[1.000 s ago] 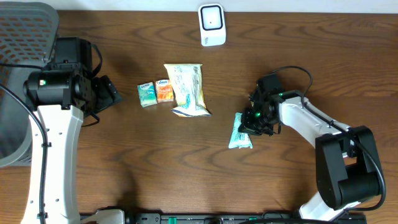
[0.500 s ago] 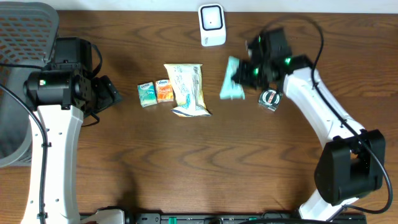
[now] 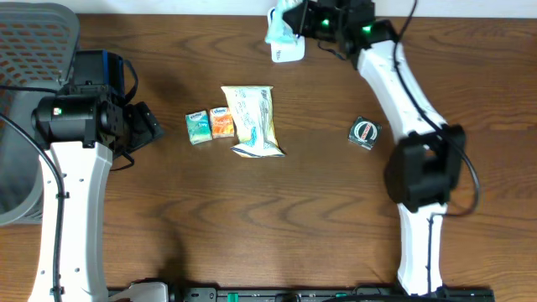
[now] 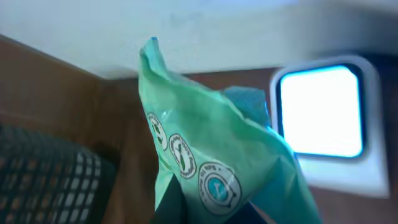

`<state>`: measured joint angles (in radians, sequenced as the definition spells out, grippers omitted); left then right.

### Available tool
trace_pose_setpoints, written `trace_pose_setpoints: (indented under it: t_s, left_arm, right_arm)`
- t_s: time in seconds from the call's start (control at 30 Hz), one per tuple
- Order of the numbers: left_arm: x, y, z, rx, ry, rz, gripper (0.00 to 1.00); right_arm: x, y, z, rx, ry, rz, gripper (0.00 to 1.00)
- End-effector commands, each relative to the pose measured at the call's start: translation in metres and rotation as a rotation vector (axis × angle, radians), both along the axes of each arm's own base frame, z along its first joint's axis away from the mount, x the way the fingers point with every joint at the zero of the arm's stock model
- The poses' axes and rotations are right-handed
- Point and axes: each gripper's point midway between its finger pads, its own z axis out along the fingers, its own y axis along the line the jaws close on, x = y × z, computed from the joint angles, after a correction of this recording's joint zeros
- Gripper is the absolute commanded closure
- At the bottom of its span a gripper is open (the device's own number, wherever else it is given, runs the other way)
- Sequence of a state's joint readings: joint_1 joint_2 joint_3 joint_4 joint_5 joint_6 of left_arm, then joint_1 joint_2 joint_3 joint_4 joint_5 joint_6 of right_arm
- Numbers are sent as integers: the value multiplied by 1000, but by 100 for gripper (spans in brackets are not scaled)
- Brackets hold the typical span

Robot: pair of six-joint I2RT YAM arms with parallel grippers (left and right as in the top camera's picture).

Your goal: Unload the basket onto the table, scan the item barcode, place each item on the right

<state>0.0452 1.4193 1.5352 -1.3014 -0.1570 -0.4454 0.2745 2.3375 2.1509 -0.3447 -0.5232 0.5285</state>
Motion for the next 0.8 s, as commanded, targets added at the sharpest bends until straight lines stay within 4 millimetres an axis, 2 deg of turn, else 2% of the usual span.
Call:
trace_pose_setpoints:
  t_s: [0.0, 0.1, 0.23, 0.33, 0.5, 0.63, 0.77]
  left_arm:
    - [-1, 3, -1, 6, 6, 15, 2]
    - [-1, 3, -1, 6, 6, 15, 2]
    - [-1, 3, -1, 6, 6, 15, 2]
    - [-1, 3, -1, 6, 6, 15, 2]
    - [-1, 3, -1, 6, 6, 15, 2]
    - [-1, 3, -1, 6, 6, 15, 2]
    - [-1, 3, -1, 6, 6, 15, 2]
  right_arm:
    - [12, 10, -14, 102, 32, 23, 99]
    - [19, 12, -34, 155, 74, 19, 99]
    - [19, 15, -62, 154, 112, 44, 99]
    - [18, 11, -67, 122, 97, 55, 99]
    - [23, -4, -61, 109, 96, 39, 99]
    - [28, -40, -48, 67, 91, 15, 99]
    - [31, -106, -28, -32, 103, -86, 99]
